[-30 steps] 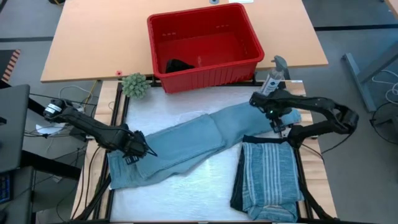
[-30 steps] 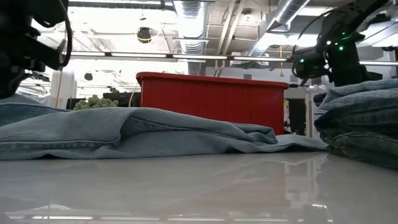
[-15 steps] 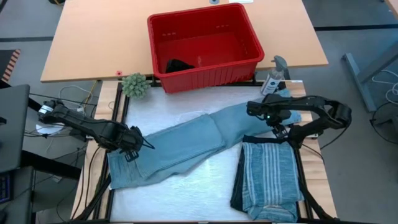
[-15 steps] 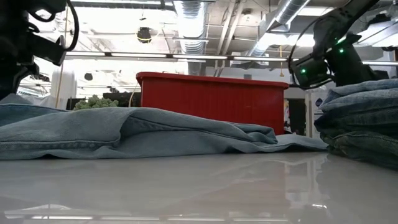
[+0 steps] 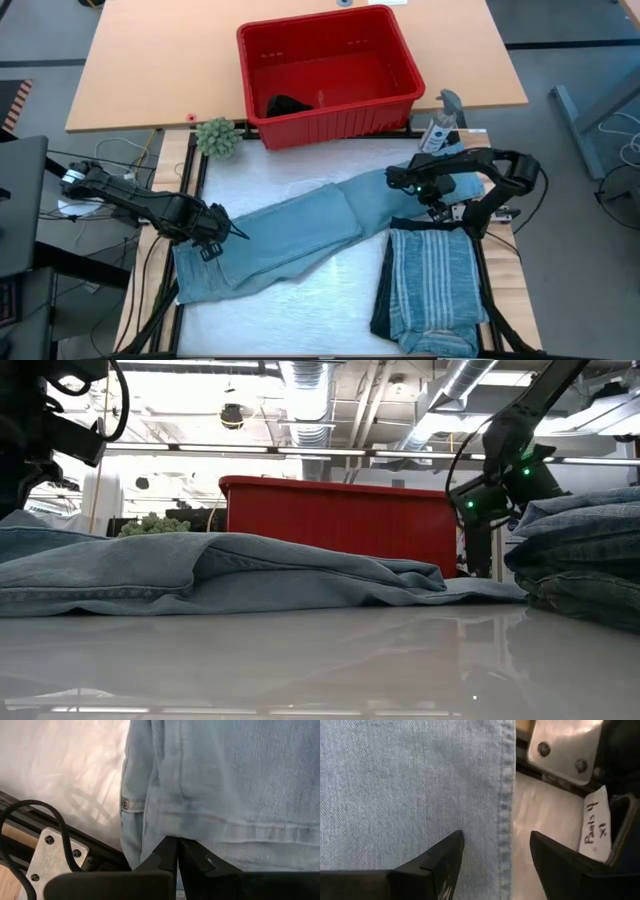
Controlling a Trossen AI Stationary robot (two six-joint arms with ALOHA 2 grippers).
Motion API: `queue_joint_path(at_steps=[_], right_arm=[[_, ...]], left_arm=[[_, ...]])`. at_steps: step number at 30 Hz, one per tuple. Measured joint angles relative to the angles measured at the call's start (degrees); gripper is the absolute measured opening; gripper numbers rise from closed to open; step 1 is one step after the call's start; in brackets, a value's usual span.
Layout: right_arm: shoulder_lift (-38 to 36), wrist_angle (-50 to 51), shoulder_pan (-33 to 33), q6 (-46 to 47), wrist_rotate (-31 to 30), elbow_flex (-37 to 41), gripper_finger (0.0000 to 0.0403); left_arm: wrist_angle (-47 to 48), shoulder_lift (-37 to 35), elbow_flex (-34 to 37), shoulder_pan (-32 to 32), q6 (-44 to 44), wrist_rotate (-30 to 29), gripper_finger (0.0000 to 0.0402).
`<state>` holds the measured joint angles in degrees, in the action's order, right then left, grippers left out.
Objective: Fold Laundry from Bin
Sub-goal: Fold the light blue denim pants
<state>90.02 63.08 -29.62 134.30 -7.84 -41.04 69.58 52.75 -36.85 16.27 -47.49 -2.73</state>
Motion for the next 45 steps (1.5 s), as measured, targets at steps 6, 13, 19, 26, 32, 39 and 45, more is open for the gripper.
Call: queue_joint_path(at_steps=[6,13,19,26,32,39,45], right_arm=[[2.11,-0.63,0.36,0.5,-0.54,0.02,0.0174],[1.11,-0.62,2.06,-0.89,-3.31,0.29,0.0025],[-2.76,-1.1,6.35,-1.34,-7.82,-0.75,0.0025],[-8.96,7.76,13.24,-2.36,-19.42,-6.58,0.0025],[-11.88,7.89,20.11,-12.71,-31.09,-14.25,0.0025],[-9.97,-2.93,27.71,-31.9,-37.55,-22.55,0.0025],[-5.58,-6.29,33.35,-41.76,-38.91,-27.02,0.0025]], left_arm=[[0.07,0.0,-0.01,0.0,0.87,0.85,0.0],[-0.11,0.0,-0.01,0.0,1.12,0.78,0.0],[-0.12,0.0,-0.01,0.0,1.1,0.69,0.0],[-0.13,0.09,-0.01,0.0,1.17,0.6,0.0],[-0.99,0.09,-0.01,0.0,0.28,0.46,0.0],[-5.63,0.11,-0.01,0.0,-3.55,-0.47,0.0],[-8.42,0.15,-0.01,0.02,-6.95,-1.17,0.0]])
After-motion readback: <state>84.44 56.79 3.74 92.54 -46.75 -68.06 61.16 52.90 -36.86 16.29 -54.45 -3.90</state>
